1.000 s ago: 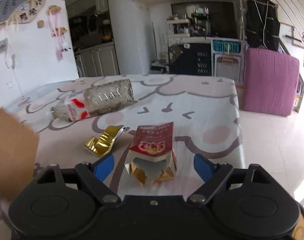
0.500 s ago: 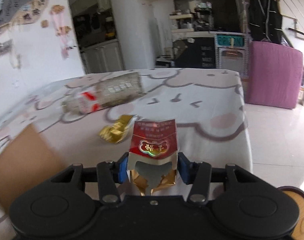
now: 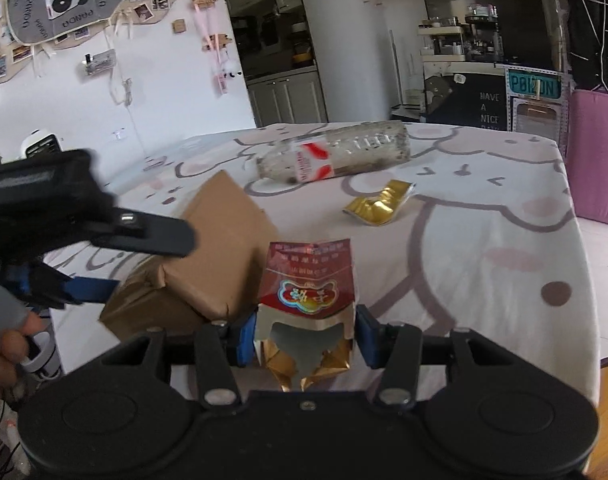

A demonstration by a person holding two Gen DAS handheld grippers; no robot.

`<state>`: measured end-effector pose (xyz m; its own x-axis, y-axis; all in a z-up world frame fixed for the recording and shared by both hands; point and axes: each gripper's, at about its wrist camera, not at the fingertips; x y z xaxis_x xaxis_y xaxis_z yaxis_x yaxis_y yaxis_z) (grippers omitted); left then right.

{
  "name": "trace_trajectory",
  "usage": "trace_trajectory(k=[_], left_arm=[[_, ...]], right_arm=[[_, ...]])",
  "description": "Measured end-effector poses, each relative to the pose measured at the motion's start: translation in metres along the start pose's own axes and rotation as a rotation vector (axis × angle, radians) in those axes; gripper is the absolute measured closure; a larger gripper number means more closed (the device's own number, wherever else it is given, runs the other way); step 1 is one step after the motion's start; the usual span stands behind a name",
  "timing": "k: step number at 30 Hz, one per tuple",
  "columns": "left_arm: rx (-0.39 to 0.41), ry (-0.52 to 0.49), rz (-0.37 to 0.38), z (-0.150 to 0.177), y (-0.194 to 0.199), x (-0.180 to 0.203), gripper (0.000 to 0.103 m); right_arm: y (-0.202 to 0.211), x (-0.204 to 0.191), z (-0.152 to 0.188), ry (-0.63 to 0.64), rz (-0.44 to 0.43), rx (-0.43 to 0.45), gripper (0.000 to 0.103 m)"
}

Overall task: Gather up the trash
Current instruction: 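Lift the cardboard box with the left tool while the right tool lifts the red snack box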

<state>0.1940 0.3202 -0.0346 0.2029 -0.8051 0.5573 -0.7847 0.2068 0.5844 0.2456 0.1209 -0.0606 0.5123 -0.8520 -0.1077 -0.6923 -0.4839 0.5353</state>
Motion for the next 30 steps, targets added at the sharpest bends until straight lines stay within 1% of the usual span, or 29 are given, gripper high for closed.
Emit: trace_trajectory(k=[5,10,13,17,20,24,30], left_arm=[[0.062,0.055,-0.055,0.011,0.009,0.0,0.001],[0.066,0.192,-0.124,0.028,0.014,-0.009,0.0],[0.083,0.238,-0.116,0.038,0.02,-0.014,0.0],[0.154,0.286,-0.106,0.047,0.023,-0.017,0.0],[0.216,0.265,-0.115,0.055,0.021,-0.012,0.0],[0.304,0.3,-0.113,0.063,0.022,-0.012,0.0],[0.388,0.364,-0.112,0.072,0.024,-0.011,0.002]], right_arm=[[0.009,-0.008,0.005,-0.005,-0.022,0.005,0.053],[0.011,-0.014,0.012,-0.011,-0.019,-0.006,0.053],[0.011,-0.013,0.016,-0.024,-0.018,-0.01,0.054],[0.013,-0.011,0.017,-0.041,-0.025,-0.003,0.053],[0.017,-0.013,0.017,-0.044,-0.034,0.006,0.054],[0.021,-0.016,0.017,-0.036,-0.035,0.015,0.054],[0.023,-0.018,0.018,-0.036,-0.041,0.019,0.054]])
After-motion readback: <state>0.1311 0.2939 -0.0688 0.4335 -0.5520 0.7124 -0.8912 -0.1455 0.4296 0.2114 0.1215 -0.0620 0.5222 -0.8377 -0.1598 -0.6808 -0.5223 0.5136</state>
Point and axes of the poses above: each gripper's, at about its wrist camera, not at the fingertips, and y roughly against the way its jaws point, x to its right, z to its underside, and after that the axes turned 3 degrees about z, right-handed
